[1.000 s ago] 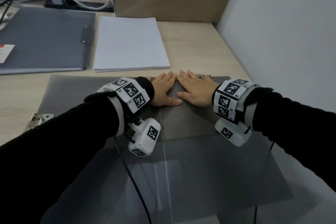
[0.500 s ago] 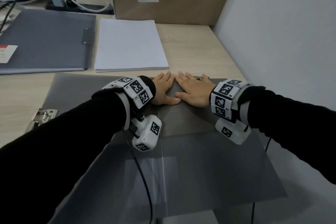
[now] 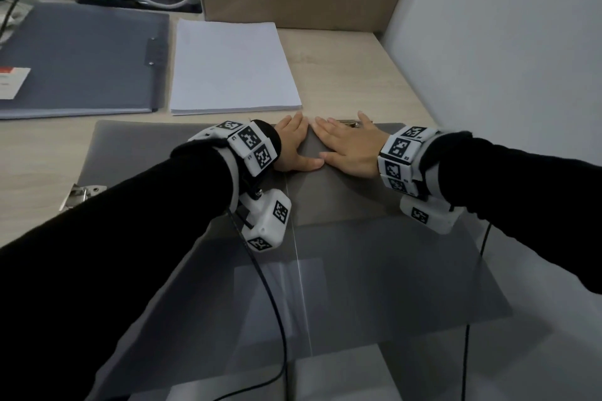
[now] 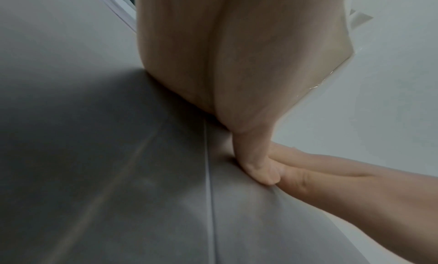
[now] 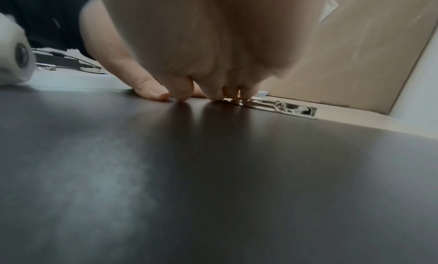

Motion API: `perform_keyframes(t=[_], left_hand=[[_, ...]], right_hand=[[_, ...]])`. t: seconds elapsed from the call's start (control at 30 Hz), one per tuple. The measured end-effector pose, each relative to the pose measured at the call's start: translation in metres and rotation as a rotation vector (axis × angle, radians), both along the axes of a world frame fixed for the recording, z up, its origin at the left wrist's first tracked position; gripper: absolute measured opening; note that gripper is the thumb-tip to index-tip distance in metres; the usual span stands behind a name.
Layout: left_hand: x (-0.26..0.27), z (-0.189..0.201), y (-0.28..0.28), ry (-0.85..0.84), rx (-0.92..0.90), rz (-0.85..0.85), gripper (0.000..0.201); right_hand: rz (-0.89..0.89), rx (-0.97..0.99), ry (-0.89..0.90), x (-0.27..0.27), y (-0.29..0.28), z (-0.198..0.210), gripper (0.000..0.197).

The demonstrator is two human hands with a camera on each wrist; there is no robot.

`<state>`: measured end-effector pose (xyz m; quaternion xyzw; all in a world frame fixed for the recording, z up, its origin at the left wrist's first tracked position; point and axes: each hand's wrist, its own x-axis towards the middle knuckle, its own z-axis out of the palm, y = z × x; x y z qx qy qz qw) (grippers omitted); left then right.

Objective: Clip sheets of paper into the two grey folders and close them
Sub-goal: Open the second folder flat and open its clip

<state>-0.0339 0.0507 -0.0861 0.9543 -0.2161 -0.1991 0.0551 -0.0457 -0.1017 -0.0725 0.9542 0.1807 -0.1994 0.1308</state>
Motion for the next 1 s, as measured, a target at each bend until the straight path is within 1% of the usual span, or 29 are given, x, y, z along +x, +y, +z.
perform_keyframes(t=[0.2,0.27,0.4,0.47,0.53,0.63,0.77,0.8,0.83,0.93,1.0], left_hand=[[0.002,-0.002,0.001,0.005,-0.003,0.002,0.095],[0.003,-0.002,0.001,0.005,0.003,-0.004,0.096],[0.006,-0.003,0.002,-0.001,0.008,-0.01,0.097],[0.005,-0.003,0.002,-0.005,0.003,-0.008,0.097],[0.004,-0.003,0.002,-0.007,-0.002,-0.003,0.097],[0.004,-0.003,0.002,-0.01,-0.014,0.001,0.096],[0.004,-0.003,0.002,-0.002,-0.025,0.001,0.095],[0.004,-0.002,0.002,-0.001,-0.024,0.0,0.095],[0.004,-0.002,0.002,-0.002,-0.024,0.0,0.095],[0.004,-0.002,0.001,-0.008,-0.026,0.001,0.095],[0.004,-0.002,0.001,-0.005,-0.025,0.005,0.095]], right_hand=[[0.027,0.041,0.006,0.004,-0.005,0.007,0.06],[0.011,0.12,-0.011,0.009,-0.005,0.012,0.056],[-0.042,0.348,-0.217,0.031,-0.006,0.033,0.042],[-0.078,0.412,-0.295,0.035,-0.007,0.041,0.033],[-0.093,0.431,-0.329,0.034,-0.009,0.045,0.028],[-0.116,0.457,-0.391,0.027,-0.018,0.046,0.026],[-0.223,0.459,-0.489,0.017,-0.05,0.048,0.028],[-0.25,0.427,-0.473,0.014,-0.058,0.046,0.03],[-0.28,0.373,-0.421,0.012,-0.067,0.042,0.034],[-0.346,0.176,-0.152,0.004,-0.081,0.025,0.056],[-0.366,0.175,-0.031,0.003,-0.084,0.018,0.068]])
